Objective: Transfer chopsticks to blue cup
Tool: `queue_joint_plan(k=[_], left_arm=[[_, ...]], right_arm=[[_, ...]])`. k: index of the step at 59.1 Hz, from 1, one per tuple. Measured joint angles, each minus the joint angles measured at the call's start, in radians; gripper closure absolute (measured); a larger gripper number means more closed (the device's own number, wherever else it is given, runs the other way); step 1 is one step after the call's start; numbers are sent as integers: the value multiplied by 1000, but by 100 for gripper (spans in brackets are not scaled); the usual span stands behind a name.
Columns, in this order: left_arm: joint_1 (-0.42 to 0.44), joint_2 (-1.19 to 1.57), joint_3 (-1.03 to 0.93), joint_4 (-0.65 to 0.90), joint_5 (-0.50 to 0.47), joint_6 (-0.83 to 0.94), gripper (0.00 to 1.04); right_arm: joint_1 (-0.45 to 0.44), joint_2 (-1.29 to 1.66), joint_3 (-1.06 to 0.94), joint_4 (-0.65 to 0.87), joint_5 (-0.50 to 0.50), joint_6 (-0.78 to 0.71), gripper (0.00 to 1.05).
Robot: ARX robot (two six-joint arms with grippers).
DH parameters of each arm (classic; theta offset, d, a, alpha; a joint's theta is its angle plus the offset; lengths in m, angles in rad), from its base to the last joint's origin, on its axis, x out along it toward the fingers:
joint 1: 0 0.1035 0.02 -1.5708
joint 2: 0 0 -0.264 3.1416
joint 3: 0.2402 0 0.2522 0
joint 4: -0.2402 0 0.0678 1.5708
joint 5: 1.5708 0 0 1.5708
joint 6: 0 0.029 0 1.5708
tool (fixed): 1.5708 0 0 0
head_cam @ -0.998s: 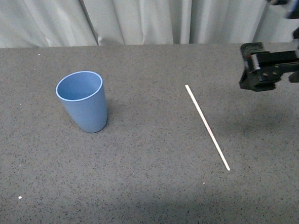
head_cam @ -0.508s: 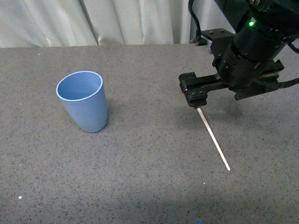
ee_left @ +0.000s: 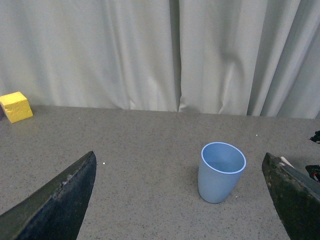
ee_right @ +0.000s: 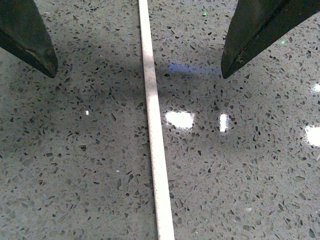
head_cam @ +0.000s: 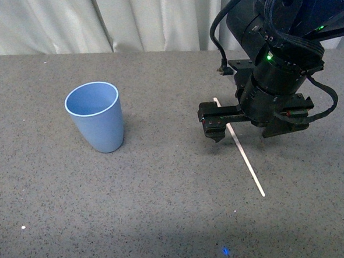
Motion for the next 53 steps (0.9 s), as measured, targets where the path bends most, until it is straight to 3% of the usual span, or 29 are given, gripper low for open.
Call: queue_joint_plan(k=[5,8,44,53], left_arm=[[0,0,0,0,0,0,7],[0,0,0,0,0,0,7],[0,0,0,0,0,0,7],[0,0,0,0,0,0,7]], right_arm=[[4,14,14,-16,-5,-4,10],[5,22,18,-21,-3,-6,15],[4,35,35,-32,0,-19,104],[5,27,26,-15,-8,-19,104]])
